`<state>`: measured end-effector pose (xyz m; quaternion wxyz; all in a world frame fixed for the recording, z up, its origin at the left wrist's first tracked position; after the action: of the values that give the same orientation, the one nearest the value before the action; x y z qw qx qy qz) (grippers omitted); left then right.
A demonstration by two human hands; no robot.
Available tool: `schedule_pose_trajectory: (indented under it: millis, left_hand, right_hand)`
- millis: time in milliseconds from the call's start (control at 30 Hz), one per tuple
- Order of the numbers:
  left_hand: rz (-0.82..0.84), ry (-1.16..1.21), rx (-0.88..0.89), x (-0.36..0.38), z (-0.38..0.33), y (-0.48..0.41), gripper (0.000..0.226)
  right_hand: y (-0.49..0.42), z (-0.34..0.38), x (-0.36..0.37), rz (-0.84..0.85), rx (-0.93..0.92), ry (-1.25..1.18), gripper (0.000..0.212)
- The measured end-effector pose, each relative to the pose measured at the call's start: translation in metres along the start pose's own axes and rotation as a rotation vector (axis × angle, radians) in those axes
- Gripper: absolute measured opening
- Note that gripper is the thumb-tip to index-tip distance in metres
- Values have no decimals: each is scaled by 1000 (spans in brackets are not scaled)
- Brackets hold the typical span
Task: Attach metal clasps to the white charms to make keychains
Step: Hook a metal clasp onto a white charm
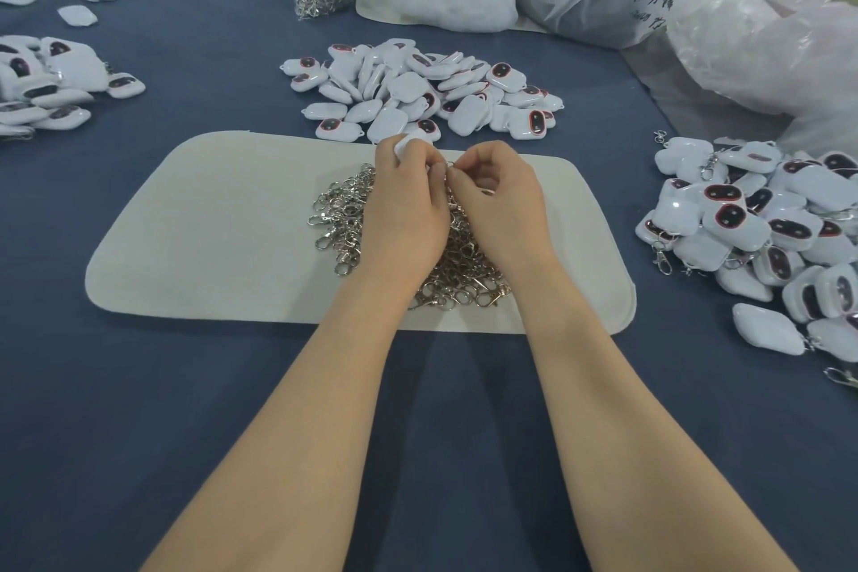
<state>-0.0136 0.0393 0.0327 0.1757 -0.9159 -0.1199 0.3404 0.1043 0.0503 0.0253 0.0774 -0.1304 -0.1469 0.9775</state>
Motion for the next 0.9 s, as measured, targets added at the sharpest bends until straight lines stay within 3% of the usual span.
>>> schedule_pose_trajectory:
  millis: [200, 900]
  left_hand:
    - [-18, 24, -6, -1, 1, -2, 13]
    - [-1, 39, -32, 2, 7, -3, 10]
  right_hand:
    - [1, -1, 2, 4, -3, 74, 22]
    - [2, -1, -3, -55, 0, 39, 13]
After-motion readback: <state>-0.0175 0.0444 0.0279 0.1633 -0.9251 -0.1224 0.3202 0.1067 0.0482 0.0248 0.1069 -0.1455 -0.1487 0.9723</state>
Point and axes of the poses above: each hand's wrist, its own y-axis away from the middle knuckle, its own x-axis out of the palm, z = x × y, the point moved 9 cm from there along -y, towards the middle knuckle, and after that the axes turned 4 degrees about -y, right-handed, at the moved point
